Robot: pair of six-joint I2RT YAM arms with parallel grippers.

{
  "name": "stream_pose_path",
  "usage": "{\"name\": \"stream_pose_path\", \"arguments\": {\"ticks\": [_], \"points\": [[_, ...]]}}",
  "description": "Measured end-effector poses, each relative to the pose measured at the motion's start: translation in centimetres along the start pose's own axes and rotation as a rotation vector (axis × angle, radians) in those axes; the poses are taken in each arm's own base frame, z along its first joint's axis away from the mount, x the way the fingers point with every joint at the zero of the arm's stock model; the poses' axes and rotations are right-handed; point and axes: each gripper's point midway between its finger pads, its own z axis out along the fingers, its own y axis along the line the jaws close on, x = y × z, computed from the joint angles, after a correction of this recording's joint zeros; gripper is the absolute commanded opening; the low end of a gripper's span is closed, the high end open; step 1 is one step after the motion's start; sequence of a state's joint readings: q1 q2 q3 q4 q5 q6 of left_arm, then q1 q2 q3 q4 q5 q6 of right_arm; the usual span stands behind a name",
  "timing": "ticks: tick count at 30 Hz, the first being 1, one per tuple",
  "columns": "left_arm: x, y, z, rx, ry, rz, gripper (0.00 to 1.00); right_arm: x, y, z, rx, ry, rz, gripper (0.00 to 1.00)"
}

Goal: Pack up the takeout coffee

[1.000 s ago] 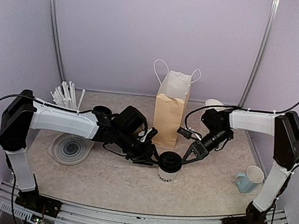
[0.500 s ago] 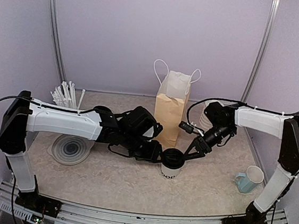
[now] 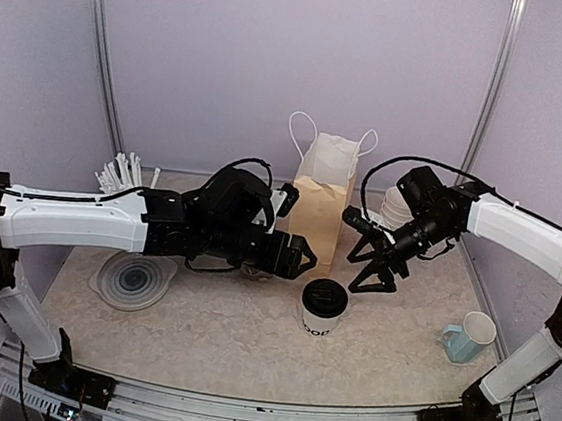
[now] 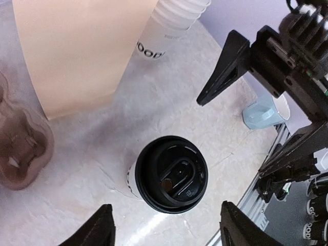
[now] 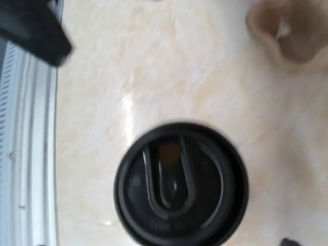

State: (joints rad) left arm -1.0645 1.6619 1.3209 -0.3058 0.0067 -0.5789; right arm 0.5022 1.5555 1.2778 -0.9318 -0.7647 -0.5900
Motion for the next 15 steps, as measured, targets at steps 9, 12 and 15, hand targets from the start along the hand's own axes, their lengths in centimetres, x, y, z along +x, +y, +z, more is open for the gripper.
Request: {"name": "stream_pose_path", "arguments": {"ticks": [9, 12, 15], "points": [[-5.5, -0.2, -5.8, -0.100, -0.337, 0.123, 0.99, -2.5, 1.9, 2.0, 0.082, 0.037, -0.341, 1.00], [-6.7, 0.8, -6.5, -0.160, -0.401, 0.111, 0.99, -2.0, 1.6, 3.6, 0.082, 0.084, -0.371, 0.99], [-6.6, 1.8, -6.4, -0.195, -0.413, 0.104, 0.99, -1.7, 1.3, 4.6, 0.093, 0.113, -0.384, 0.99]]}}
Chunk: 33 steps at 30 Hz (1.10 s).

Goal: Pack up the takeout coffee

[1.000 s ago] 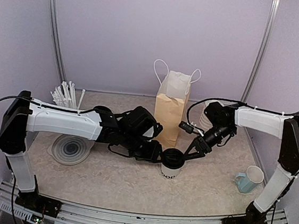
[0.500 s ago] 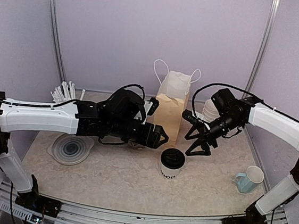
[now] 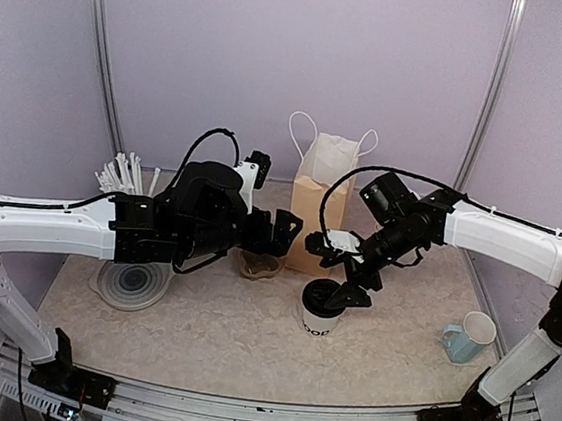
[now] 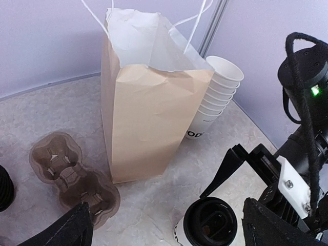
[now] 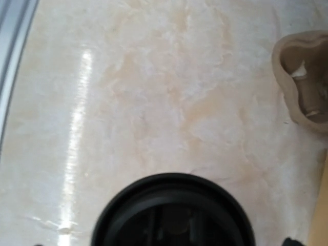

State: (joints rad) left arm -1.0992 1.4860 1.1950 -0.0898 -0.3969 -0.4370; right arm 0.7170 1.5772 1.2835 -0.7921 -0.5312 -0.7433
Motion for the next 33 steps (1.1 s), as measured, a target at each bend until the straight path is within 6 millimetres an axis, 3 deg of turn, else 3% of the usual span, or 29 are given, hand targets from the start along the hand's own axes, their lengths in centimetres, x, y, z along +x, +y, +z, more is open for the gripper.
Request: {"name": "stream_pose_path", "arguments": {"ticks": [7, 14, 28, 33], "points": [[1.8, 1.3, 0.7, -0.005, 0.038, -0.006, 0.95, 0.7, -0.7, 1.2, 0.014, 0.037, -0.003, 0.91], [1.7, 1.0, 0.8, 0.034, 0.043, -0.024, 0.93, 1.7, -0.5, 2.6, -0.004, 0.083, -0.005, 0.85], [2.3, 0.8, 1.3, 0.067, 0.073, -0.046, 0.92, 2.1, -0.2, 2.6, -0.004, 0.110, 0.018, 0.68], [2.2, 0.9, 1.4, 0.072, 0.077, -0.050, 0.91, 3.2, 0.5, 1.7, -0.005, 0.131, 0.061, 0.67]]}}
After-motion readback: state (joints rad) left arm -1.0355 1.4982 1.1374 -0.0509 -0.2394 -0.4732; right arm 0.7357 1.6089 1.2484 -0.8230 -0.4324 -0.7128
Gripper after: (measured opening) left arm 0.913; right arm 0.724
